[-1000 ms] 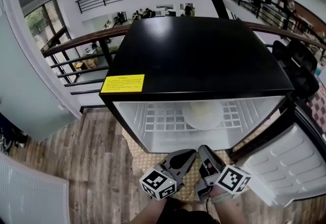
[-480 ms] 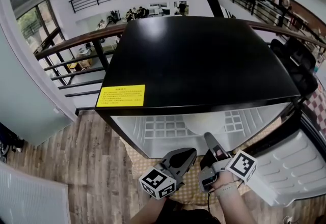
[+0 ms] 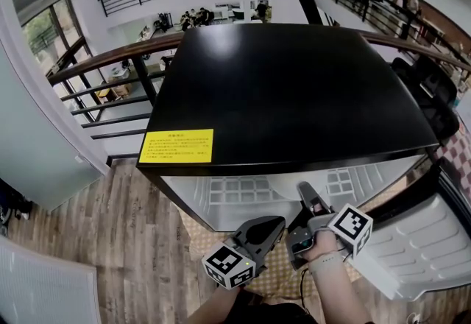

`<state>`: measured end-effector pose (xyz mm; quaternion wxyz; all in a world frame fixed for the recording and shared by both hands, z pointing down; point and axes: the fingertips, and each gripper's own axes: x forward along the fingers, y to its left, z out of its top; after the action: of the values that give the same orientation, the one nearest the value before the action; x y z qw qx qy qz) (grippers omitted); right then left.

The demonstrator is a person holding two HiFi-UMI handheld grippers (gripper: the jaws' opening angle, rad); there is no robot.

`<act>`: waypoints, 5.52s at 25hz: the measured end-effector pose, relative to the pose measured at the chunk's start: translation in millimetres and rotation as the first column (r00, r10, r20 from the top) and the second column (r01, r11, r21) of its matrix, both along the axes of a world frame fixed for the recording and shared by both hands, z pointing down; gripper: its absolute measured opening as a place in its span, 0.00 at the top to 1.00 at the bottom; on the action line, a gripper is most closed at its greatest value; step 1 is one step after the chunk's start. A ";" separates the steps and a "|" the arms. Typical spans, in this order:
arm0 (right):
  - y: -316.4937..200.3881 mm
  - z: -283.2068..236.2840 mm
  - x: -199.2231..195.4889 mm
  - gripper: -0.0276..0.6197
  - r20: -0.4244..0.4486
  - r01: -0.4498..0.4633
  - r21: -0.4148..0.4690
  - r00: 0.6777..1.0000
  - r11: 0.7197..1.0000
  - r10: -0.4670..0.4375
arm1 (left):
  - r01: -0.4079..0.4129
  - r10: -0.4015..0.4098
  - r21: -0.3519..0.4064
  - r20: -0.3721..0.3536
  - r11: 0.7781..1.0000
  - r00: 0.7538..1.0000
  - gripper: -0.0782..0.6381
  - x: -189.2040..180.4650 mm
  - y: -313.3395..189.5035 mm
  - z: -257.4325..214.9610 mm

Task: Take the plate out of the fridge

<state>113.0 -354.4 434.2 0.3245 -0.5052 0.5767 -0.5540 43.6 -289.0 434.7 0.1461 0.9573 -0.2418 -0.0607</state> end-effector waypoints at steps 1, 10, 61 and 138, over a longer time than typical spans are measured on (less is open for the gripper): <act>-0.2 2.0 -0.4 0.62 0.004 -0.005 -0.015 1.000 1.000 0.005 | 0.001 -0.001 -0.002 0.000 1.000 1.000 0.88 -0.1 -0.2 0.5; 16.6 -6.0 -2.4 0.77 -0.006 0.007 -0.007 1.000 1.000 -0.007 | 0.002 -0.002 -0.002 -0.010 1.000 1.000 0.88 1.2 -1.2 -0.1; 41.8 -13.6 -19.0 0.88 0.134 0.046 0.013 0.990 0.999 -0.048 | 0.041 -0.042 -0.034 -0.024 0.999 0.999 0.88 -13.9 -1.7 3.7; 89.2 -19.2 -14.7 0.88 0.220 0.082 0.176 0.968 0.981 -0.120 | 0.136 -0.136 -0.017 -0.013 0.991 0.991 0.88 -21.9 50.0 -0.5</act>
<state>98.3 -265.2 415.0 0.4012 -0.3788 0.6044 -0.5747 21.7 -239.0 434.2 0.1510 0.9370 -0.3059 -0.0755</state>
